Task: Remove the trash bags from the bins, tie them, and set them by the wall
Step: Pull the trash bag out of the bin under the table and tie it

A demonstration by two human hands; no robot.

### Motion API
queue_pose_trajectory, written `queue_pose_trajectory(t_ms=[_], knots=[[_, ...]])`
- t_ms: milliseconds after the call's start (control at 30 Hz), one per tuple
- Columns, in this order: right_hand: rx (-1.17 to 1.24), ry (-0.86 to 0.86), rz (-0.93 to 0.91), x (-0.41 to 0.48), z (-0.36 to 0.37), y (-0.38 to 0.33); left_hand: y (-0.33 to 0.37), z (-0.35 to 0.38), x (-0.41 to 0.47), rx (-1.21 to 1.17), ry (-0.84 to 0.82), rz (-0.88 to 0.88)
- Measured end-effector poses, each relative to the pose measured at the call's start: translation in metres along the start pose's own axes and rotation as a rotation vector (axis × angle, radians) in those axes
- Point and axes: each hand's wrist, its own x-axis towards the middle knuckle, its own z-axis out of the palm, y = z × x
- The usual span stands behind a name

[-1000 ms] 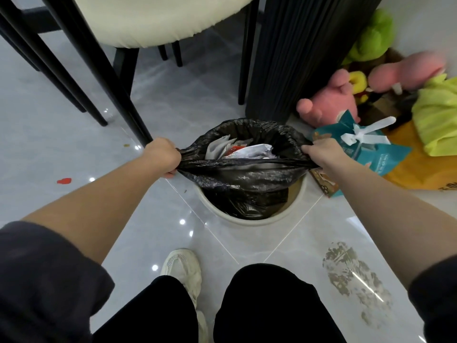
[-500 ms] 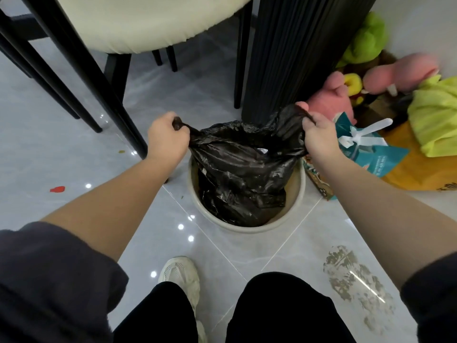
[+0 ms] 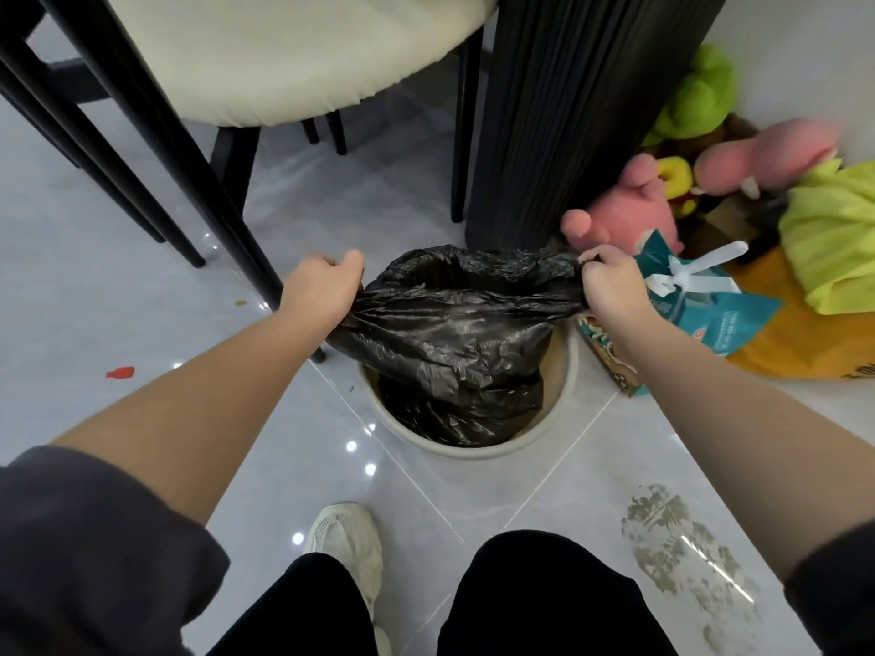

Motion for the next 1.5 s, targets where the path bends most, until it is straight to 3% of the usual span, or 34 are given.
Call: queue_pose_trajectory(t_ms=[133,233,300,433,600,800,867,967,1133,1200,1333,1433,1500], knots=[[-0.099,-0.079,-0.05,0.003,0.008,-0.015,0.002,0.001,0.007,0.237,-0.182,-0.062],[-0.369,-0.204,-0.117,0.005,0.015,-0.02,0.003,0.001,0.008,0.32,-0.302,-0.108],[-0.41,-0.196,-0.136,0.009,0.02,-0.019,0.007,0.001,0.009,0.123,-0.307,-0.151],[-0.228,-0.109,-0.094,0.012,0.021,-0.022,0.011,0.001,0.015,-0.322,-0.254,-0.206],[-0.204,-0.139,-0.13,0.018,0.023,-0.019,0.016,0.004,0.022,-0.625,-0.158,-0.186],[0.29,-0.264,-0.1,0.015,0.02,-0.028,0.021,0.0,0.022,-0.905,-0.133,-0.067],[0.265,-0.248,-0.07,0.015,0.016,-0.02,0.014,-0.002,0.022,-0.705,-0.104,-0.018],[0.217,-0.199,-0.013,0.014,0.011,-0.012,-0.008,-0.006,0.021,0.015,-0.055,0.295],[-0.313,-0.239,-0.313,0.009,-0.003,-0.008,-0.011,-0.017,0.005,0.853,-0.247,0.693],[-0.509,-0.36,-0.383,0.005,-0.011,-0.007,-0.012,-0.02,0.002,0.944,-0.304,0.781],[-0.86,-0.547,-0.476,-0.006,-0.018,-0.008,-0.012,-0.025,0.002,1.076,-0.293,0.758],[-1.037,-0.487,-0.555,-0.005,-0.016,-0.006,-0.002,-0.022,-0.002,0.971,-0.238,0.679],[-0.993,-0.407,-0.566,-0.007,-0.015,-0.008,0.004,-0.02,-0.005,0.792,-0.216,0.57]])
